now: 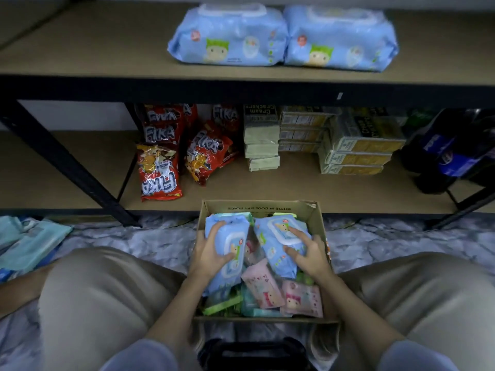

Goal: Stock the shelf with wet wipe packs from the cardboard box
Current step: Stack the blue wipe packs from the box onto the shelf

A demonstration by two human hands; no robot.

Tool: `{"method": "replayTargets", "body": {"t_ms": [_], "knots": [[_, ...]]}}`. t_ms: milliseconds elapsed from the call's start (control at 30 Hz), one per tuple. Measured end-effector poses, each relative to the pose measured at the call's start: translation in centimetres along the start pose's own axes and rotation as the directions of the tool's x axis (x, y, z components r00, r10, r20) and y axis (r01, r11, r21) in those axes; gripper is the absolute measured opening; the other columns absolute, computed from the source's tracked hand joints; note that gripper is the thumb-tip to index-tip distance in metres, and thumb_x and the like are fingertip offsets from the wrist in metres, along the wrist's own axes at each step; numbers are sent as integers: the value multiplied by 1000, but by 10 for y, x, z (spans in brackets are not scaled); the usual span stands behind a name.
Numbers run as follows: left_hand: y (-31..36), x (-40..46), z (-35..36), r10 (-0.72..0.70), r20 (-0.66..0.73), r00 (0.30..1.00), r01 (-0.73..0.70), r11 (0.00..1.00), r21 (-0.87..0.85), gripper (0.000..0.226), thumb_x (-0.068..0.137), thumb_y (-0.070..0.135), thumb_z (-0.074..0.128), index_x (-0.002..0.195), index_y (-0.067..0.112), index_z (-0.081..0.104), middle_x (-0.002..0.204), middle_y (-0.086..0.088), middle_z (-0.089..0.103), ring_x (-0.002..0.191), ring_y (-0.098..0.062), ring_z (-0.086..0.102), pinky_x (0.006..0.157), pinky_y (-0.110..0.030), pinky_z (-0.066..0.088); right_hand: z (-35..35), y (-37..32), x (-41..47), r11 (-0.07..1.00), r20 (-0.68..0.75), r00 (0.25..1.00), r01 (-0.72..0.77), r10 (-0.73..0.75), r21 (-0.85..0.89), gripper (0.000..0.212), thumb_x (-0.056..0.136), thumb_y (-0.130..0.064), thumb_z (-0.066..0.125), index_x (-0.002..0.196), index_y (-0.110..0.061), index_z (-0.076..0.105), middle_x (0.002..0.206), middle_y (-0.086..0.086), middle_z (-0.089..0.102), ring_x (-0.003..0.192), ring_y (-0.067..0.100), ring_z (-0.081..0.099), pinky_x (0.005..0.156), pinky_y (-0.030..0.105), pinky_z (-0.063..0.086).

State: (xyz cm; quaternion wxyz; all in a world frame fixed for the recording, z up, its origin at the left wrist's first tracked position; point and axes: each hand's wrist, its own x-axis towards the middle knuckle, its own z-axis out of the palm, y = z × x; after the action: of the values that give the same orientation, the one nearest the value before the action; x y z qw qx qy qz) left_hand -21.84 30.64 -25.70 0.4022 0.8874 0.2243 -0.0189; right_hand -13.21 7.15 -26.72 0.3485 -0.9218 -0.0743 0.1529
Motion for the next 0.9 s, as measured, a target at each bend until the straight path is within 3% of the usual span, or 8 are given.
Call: {"method": "replayTargets", "body": {"t_ms": [133, 267, 400, 500, 567, 667, 800, 900], "knots": [[18, -1, -16, 29, -27, 999, -30, 998, -59, 82, 72, 35, 76, 139, 35, 30, 128, -14, 37, 120, -34, 43, 93, -37, 39, -26, -12, -5, 999, -43, 998, 48, -48, 4, 53, 83, -28, 67, 133, -28, 49, 106, 21, 43, 109, 37, 46, 96, 36, 41], [45, -7, -36, 98, -34, 995, -102, 987, -127, 83, 71, 45, 74, 140, 37, 28, 129, -10, 37, 124, -29, 39, 95, -36, 36, -52, -26, -15, 993, -59, 992, 107, -109, -41, 52, 86, -31, 63, 135, -31, 45, 97, 12, 35, 109, 35, 41, 92, 32, 34], [76, -12, -60, 190, -80, 979, -199, 971, -130, 87, 57, 67, 59, 135, 42, 29, 111, -2, 40, 111, -20, 46, 79, -26, 34, -84, -43, -29, 977, -93, 975, 193, -202, -91, 50, 87, -30, 62, 134, -33, 44, 95, 9, 34, 105, 29, 38, 77, 24, 24], [97, -15, -77, 249, -125, 961, -265, 955, -134, 76, 70, 53, 70, 134, 44, 29, 111, 1, 39, 111, -18, 45, 81, -27, 35, -112, -58, -40, 963, -173, 948, 257, -268, -82, 45, 87, -30, 62, 130, -34, 48, 94, 8, 34, 101, 24, 35, 73, 23, 22], [112, -18, -91, 284, -167, 944, -308, 942, -136, 70, 76, 44, 71, 133, 45, 30, 114, 4, 37, 113, -17, 44, 85, -30, 38, -131, -71, -47, 951, -228, 924, 301, -308, -66, 42, 84, -41, 59, 125, -36, 50, 94, 7, 35, 97, 21, 34, 73, 22, 23], [139, -23, -116, 354, -242, 904, -396, 904, -159, 65, 75, 40, 73, 127, 46, 34, 116, 5, 38, 111, -13, 44, 85, -28, 36, -160, -92, -56, 912, -349, 849, 407, -397, -48, 53, 66, -61, 44, 116, -43, 50, 87, 0, 33, 91, 17, 34, 69, 13, 27], [180, -29, -153, 457, -367, 810, -532, 837, -129, 62, 72, 40, 76, 121, 45, 38, 119, 9, 42, 108, -2, 38, 87, -21, 29, -197, -123, -65, 857, -456, 751, 512, -478, -55, 42, 66, -60, 45, 108, -52, 45, 85, -1, 33, 87, 18, 38, 73, 6, 30], [214, -32, -184, 508, -442, 739, -614, 778, -133, 63, 69, 44, 75, 120, 46, 38, 124, 9, 43, 112, -2, 37, 90, -23, 29, -221, -146, -66, 798, -538, 646, 597, -541, -85, 41, 69, -54, 49, 109, -47, 48, 83, -6, 32, 83, 18, 39, 75, 3, 31]]}}
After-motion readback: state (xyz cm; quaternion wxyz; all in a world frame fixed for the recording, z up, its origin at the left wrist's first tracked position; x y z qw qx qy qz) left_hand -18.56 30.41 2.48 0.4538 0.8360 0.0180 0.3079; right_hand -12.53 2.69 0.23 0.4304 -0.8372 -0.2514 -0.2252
